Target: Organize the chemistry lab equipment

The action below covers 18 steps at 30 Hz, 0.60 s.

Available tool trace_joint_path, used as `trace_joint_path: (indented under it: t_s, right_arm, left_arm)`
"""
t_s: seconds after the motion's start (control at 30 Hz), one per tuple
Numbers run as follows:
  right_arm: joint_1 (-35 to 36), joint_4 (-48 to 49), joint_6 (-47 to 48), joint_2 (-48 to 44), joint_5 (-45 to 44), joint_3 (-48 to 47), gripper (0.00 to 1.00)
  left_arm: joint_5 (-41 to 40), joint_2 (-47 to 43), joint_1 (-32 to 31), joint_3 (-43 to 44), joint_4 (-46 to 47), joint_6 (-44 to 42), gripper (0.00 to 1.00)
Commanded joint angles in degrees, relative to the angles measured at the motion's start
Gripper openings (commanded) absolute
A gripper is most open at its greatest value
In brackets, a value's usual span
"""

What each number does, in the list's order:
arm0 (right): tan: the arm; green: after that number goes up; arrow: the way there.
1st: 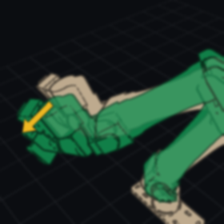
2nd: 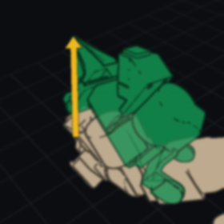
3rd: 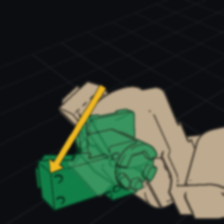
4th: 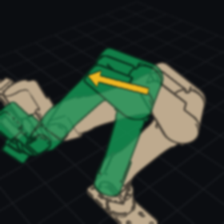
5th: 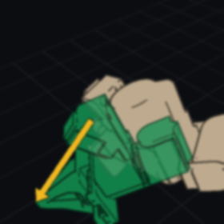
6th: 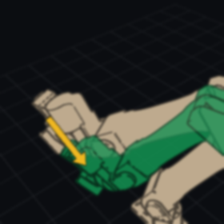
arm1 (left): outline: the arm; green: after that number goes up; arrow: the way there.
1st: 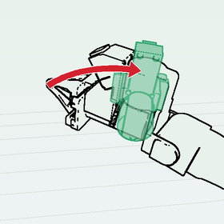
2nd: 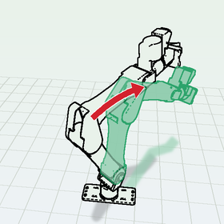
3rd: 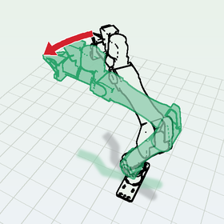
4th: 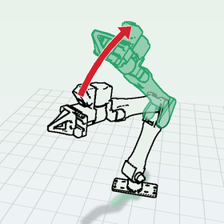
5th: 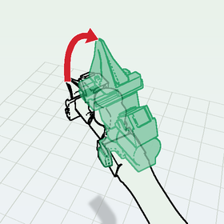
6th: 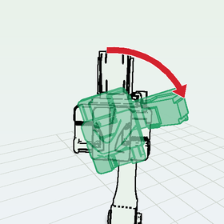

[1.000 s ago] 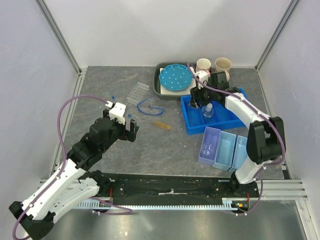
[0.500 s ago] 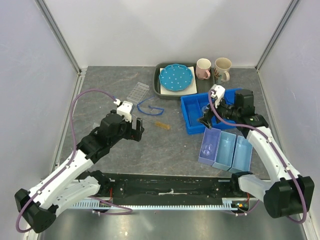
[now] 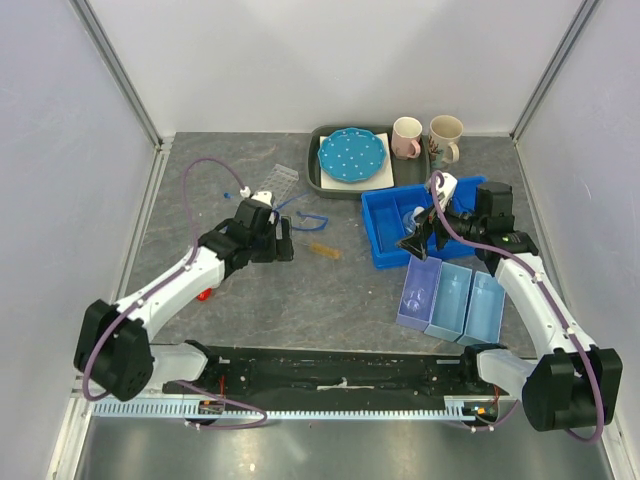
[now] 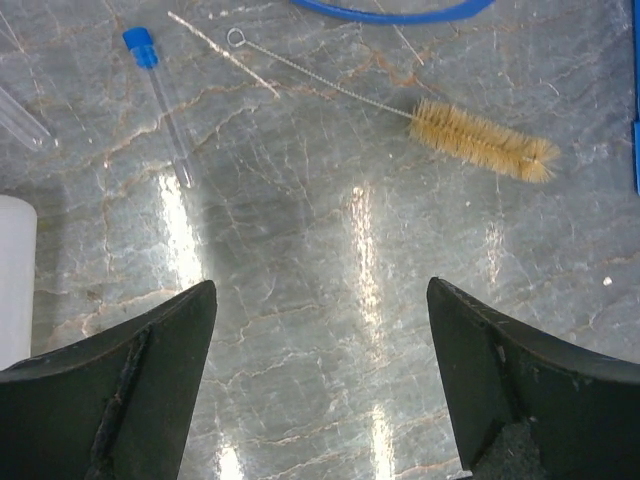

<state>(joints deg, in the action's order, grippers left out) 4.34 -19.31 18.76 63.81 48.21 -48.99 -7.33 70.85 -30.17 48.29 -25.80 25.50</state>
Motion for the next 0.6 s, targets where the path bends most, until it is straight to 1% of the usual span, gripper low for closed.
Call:
trace_joint_path:
  t_s: [0.0, 0.13, 0.23, 0.27, 0.33, 0.37, 0.47, 0.57]
  right_arm:
    - [-0.1, 1.8, -0.4, -0.8, 1.6, -2.1, 0.97]
    - [0.0, 1.7, -0.3, -1.3, 1.5, -2.2, 0.97]
    - [-0.1, 1.6, -0.3, -1.2, 1.6, -2.2, 0.97]
    - [0.0, 1.7, -0.4, -1.2, 1.6, -2.2, 0.97]
    - [0.0, 1.7, -0.4, -1.2, 1.6, -2.2, 0.97]
    - [0.0, 1.6, -0.3, -1.3, 1.7, -2.2, 0.97]
    - [0.0, 1.6, -0.1, -1.3, 1.8, -2.1, 0.97]
    - [0.0, 1.6, 0.1, -1.4, 2.6, -1.9, 0.97]
  left_arm:
    - [0.0, 4.6, 0.6, 6.5, -2.8, -2.0, 0.91]
    - [-1.5, 5.4, 1.1, 8.7, -5.0, -4.7, 0.90]
    - [-4.7, 4.3, 3.5, 9.9, -8.1, -7.4, 0.90]
    - [-5.1, 3.0, 5.8, 9.9, -8.5, -8.6, 0.89]
    - [-5.1, 1.1, 8.2, 9.0, -9.1, -9.2, 0.89]
    - [-5.0, 0.4, 10.6, 8.7, -9.3, -9.1, 0.89]
    - [-5.3, -3.5, 14.5, 6.6, -9.6, -8.1, 0.90]
    - [-7.7, -6.8, 16.5, 5.1, -10.1, -7.5, 0.91]
